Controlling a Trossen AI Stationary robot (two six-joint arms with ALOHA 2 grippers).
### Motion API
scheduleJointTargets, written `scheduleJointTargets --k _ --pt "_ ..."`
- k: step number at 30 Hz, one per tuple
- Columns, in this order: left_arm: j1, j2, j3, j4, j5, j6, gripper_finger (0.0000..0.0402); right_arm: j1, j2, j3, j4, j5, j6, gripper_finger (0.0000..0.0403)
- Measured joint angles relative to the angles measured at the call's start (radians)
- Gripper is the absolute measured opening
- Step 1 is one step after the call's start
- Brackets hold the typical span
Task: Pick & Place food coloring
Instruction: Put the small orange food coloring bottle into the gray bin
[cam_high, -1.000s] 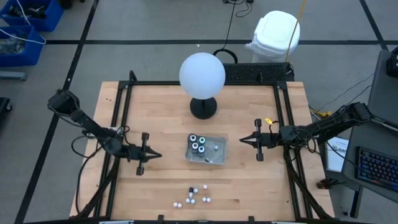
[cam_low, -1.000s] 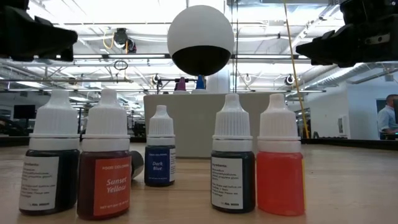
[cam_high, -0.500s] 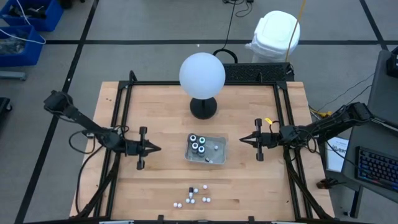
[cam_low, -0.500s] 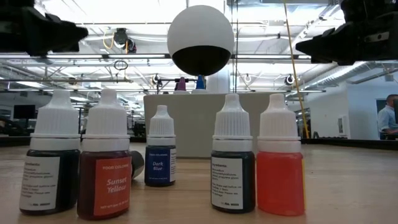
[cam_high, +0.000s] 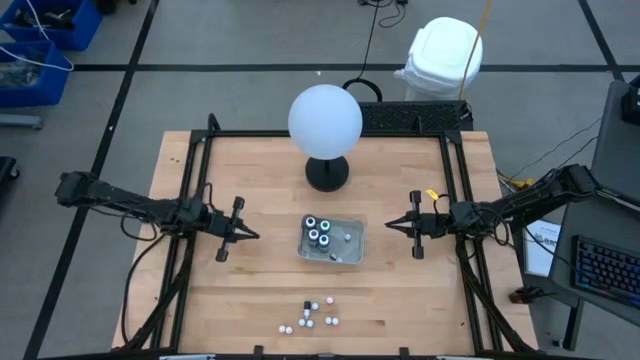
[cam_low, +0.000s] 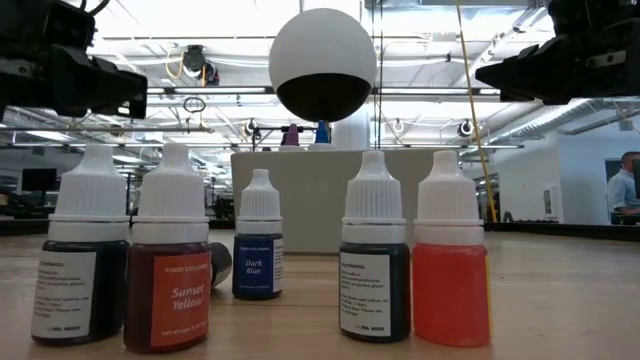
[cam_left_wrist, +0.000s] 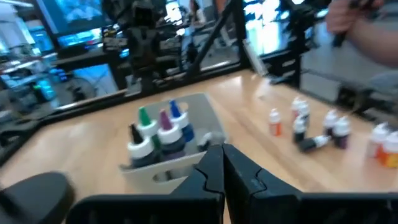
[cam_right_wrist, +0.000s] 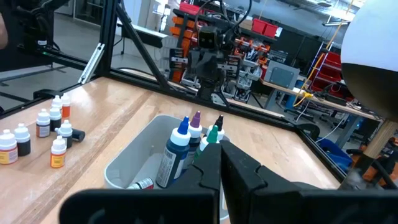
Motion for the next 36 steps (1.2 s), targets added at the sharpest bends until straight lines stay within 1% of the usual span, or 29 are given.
scheduleJointTargets --k 2,4,6,9,12,16,20,22,25,28,30,33,36 --pt "0.006 0.0 0.0 0.003 0.016 -0.023 0.0002 0.0 0.0 0.0 0.011 0.009 0.015 0.0" --pt "0.008 0.0 0.0 0.001 -0.012 -0.063 0.0004 0.0 0.0 0.007 0.018 0.053 0.045 0.0" --pt "0.008 0.0 0.0 0.001 -0.046 -0.098 0.0009 0.007 0.0 0.041 -0.03 0.069 0.051 0.0" --pt "0.008 0.0 0.0 -0.014 -0.078 -0.139 0.0017 0.04 0.03 0.159 -0.212 0.057 0.053 0.0" --pt "0.008 0.0 0.0 -0.03 -0.1 -0.158 0.0017 0.086 0.11 0.326 -0.409 0.098 0.097 0.0" --pt "0.008 0.0 0.0 -0.03 -0.121 -0.165 0.0007 0.157 0.307 0.573 -0.639 0.134 0.18 0.0" --pt "0.008 0.0 0.0 -0.029 -0.122 -0.165 0.0004 0.2 0.576 0.893 -0.97 0.13 0.276 0.0" --pt "0.008 0.0 0.0 -0.026 -0.122 -0.165 0.001 0.211 0.716 1.078 -1.161 0.095 0.32 0.0" --pt "0.008 0.0 0.0 -0.007 -0.124 -0.149 0.0026 0.213 0.918 1.345 -1.348 0.016 0.357 0.0" --pt "0.007 0.0 0.0 0.013 -0.124 -0.147 0.0037 0.212 1.097 1.572 -1.444 -0.051 0.347 0.0" --pt "0.007 0.0 0.0 0.02 -0.124 -0.145 0.004 0.212 1.19 1.685 -1.484 -0.101 0.326 0.0" --pt "0.007 0.0 0.0 0.019 -0.124 -0.123 0.0041 0.212 1.288 1.778 -1.482 -0.129 0.279 0.0" --pt "0.007 0.0 0.0 0.017 -0.124 -0.099 0.0041 0.213 1.346 1.801 -1.474 -0.131 0.24 0.0007"
